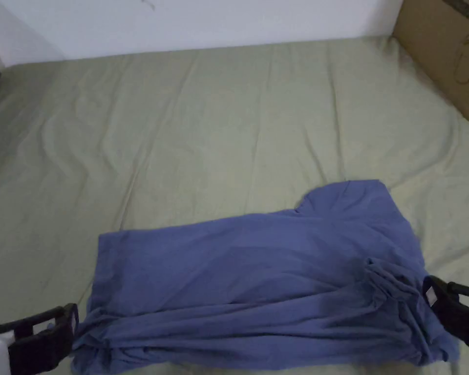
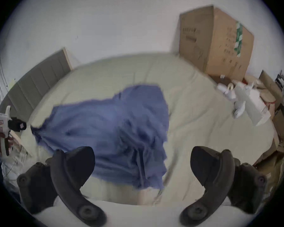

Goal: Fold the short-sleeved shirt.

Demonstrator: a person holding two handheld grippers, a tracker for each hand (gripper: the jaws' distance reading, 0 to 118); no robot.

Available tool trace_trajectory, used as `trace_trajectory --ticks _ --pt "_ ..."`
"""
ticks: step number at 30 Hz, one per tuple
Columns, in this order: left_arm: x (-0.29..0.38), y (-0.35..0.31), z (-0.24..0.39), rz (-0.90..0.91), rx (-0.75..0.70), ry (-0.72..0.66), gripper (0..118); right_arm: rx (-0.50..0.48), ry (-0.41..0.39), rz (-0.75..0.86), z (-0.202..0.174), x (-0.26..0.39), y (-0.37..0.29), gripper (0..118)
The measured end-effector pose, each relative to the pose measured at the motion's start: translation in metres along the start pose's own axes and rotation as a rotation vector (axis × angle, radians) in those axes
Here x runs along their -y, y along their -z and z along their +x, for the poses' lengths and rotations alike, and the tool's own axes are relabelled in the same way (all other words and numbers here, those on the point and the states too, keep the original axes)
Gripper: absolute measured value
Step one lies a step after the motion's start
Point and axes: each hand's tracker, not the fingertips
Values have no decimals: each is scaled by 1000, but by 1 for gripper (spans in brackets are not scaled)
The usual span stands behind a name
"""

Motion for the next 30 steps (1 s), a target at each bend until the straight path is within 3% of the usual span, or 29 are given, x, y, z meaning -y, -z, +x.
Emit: trace_trajectory --ticks 3,6,7,8,9,10,11,13,14,23,30 --pt "-28 -42 21 200 -24 37 118 1 50 208 -14 -25 -28 116" --pt "-42 -66 36 353 -53 35 112 23 47 351 -28 -37 -46 116" --pt "-45 -68 39 376 -53 30 100 37 29 384 -32 -40 -51 116" --pt "-47 -68 42 379 -39 29 69 58 14 390 -35 -42 -53 113" --pt "-49 -68 44 388 -43 31 5 58 1 407 -39 -43 -55 89" --pt "-47 -59 39 405 -61 29 0 41 -13 417 -41 -43 -58 31" --pt "-43 -56 35 426 -103 44 0 41 -40 411 -47 -44 -57 0" --pt "-48 -57 29 396 -37 33 0 111 -33 468 -53 -33 -48 0" --pt "-47 -57 27 399 -29 31 0 10 -52 405 -50 -33 -44 0" --pt "-55 -13 47 322 -29 67 0 36 -58 412 -45 -20 -36 0" --pt "-83 137 39 -49 61 50 0 57 -68 373 -46 -20 -24 0"
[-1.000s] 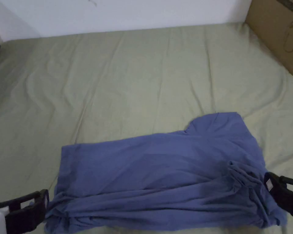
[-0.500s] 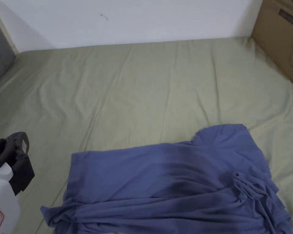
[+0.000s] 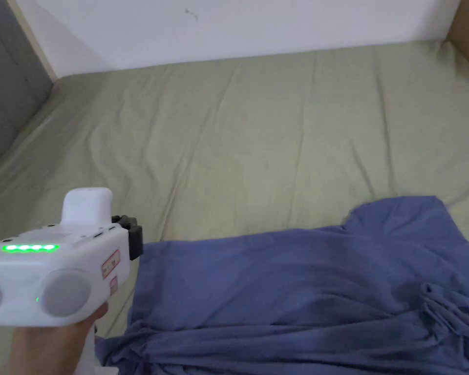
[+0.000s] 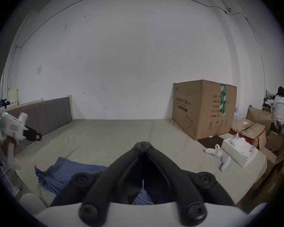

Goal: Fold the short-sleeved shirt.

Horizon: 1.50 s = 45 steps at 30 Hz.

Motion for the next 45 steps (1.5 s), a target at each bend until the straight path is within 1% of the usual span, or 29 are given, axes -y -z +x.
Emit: trace_trajectory --ticks 3,4,5,6,7,8,11,12,13,15,16,17,19,20,21,24,27,31,34,35,36,37,38,39,40,42,43,44,45 --pt "-10 61 -8 -117 55 -88 1 13 -5 -42 4 4 12 0" --pt "-12 81 -12 -170 63 -111 24 15 1 -56 5 8 16 0" --pt "-10 96 -11 -208 52 -105 77 21 3 -60 6 10 19 0" --pt "-10 114 -13 -262 27 -81 118 23 5 -72 7 11 23 0" --pt "-6 132 -13 -316 10 -55 108 25 4 -82 7 13 26 0" --pt "1 135 -12 -267 10 -52 104 28 2 -88 7 17 28 0" --pt "21 140 -6 -390 -25 -97 109 23 8 -107 7 19 34 0" --pt "28 144 -7 -413 -27 -122 108 22 9 -111 7 20 35 0" --pt "16 165 -21 -428 -30 -145 105 23 8 -112 6 22 36 0" --pt "14 176 -30 -445 -10 -184 88 22 3 -121 6 20 40 0" --pt "14 172 -27 -435 -31 -165 75 24 0 -126 6 21 40 0" --pt "12 164 -24 -413 -38 -129 54 24 -1 -127 6 22 40 0" --pt "6 154 -21 -423 -7 -79 36 23 2 -132 9 21 43 0" --pt "3 151 -21 -415 20 -92 24 20 6 -138 9 23 45 0" --pt "6 151 -17 -412 24 -127 2 18 10 -145 9 25 47 0" --pt "5 152 -7 -404 -14 -21 2 1 40 -172 13 24 56 0" --pt "1 137 -3 -358 26 -63 2 -18 63 -215 26 18 75 0" --pt "-6 121 1 -305 10 -24 2 -21 48 -347 49 7 127 0" --pt "-9 116 4 -289 24 -28 2 -54 74 -536 66 12 185 0" --pt "-9 115 6 -291 23 -24 2 -82 95 -643 72 15 211 0" --pt "-8 115 7 -287 19 -16 2 -95 101 -719 75 23 234 41" --pt "-8 115 7 -286 17 -12 2 -92 92 -791 76 31 253 94" --pt "-9 115 7 -288 16 -10 2 -73 62 -873 76 45 274 118" --pt "-9 115 7 -288 18 -11 2 -33 23 -920 76 53 288 116" --pt "-9 115 7 -287 19 -16 2 -62 23 -926 72 60 302 116" --pt "-10 116 5 -290 19 -19 2 1 42 -988 69 82 324 116" --pt "-10 117 5 -295 20 -21 2 -6 65 -1018 70 90 331 117" --pt "-10 117 4 -296 16 -20 2 -15 111 -1050 71 97 340 117" --pt "-11 119 1 -298 18 -23 2 -1 142 -1082 70 103 346 116"
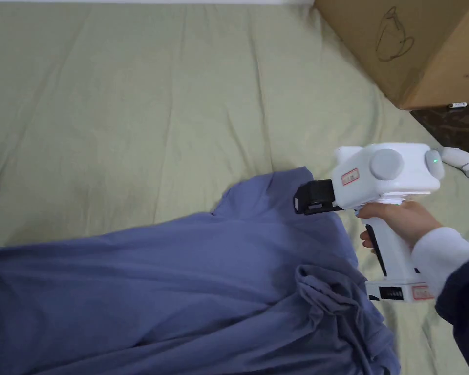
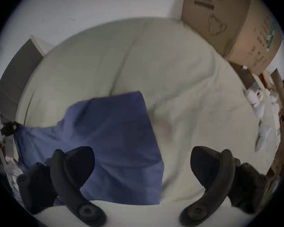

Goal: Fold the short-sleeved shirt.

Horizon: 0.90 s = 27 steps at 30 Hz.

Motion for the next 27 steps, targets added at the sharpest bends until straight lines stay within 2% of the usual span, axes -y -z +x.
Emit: trace_trajectory --ticks 2,5,7,8,10,11,12,13,15,19,27 --pt "0 2 -2 -2 3 -8 2 24 38 -33 8 -6 12 116" --pt "0 4 0 -8 1 -11 2 37 30 -57 4 -5 17 115" --pt "1 5 1 -10 -2 -7 2 80 -21 -51 -6 -2 11 104" --pt "0 6 0 -9 -4 -3 2 97 -71 -39 -11 0 6 93" --pt "0 6 1 -7 1 -3 2 89 -96 -33 -9 -1 -4 55" --pt "-1 6 1 -6 10 -7 2 78 -106 -27 -9 -1 -8 25" --pt "-1 6 1 -2 21 -14 2 46 -93 -20 -8 -1 -11 2" --pt "-2 5 1 1 25 -18 2 6 -79 -31 -8 -1 -12 2" --pt "-4 2 3 10 12 -5 2 43 -129 -3 -9 2 -16 2" --pt "-4 -21 1 48 25 -5 2 -24 -96 87 -8 8 -45 2" --pt "42 -115 -3 174 4 66 2 -80 -160 307 -13 81 -151 2"
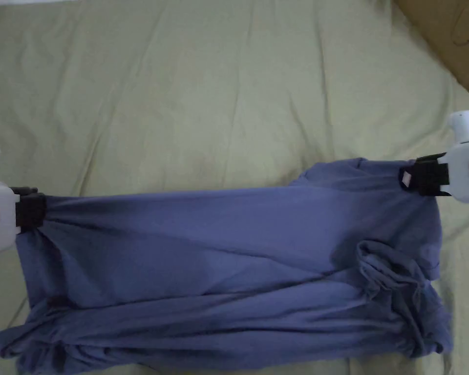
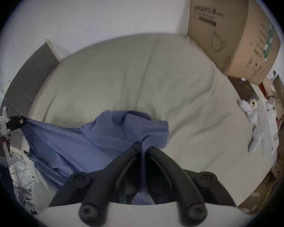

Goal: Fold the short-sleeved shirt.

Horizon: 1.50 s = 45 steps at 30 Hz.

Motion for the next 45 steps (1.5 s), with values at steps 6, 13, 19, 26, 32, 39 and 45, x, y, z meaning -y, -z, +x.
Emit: trace_trajectory --ticks 6,13,19,26,32,39,45 --pt "66 -38 -2 -32 -28 5 2 -20 11 52 -4 72 -53 2" --pt "130 -18 2 -164 -63 9 2 -22 80 -47 -3 143 -45 2" --pt "145 6 5 -225 -75 34 2 5 90 -100 -2 160 -20 2" --pt "143 -9 -11 -180 -125 23 115 38 21 -41 -9 164 -24 117" --pt "117 -101 -6 105 -138 -14 110 79 -26 280 -23 143 -97 116" --pt "107 -174 24 695 -215 -7 111 214 3 837 -60 156 -155 116" --pt "103 -165 17 628 -135 -55 0 227 7 923 -59 172 -149 0"
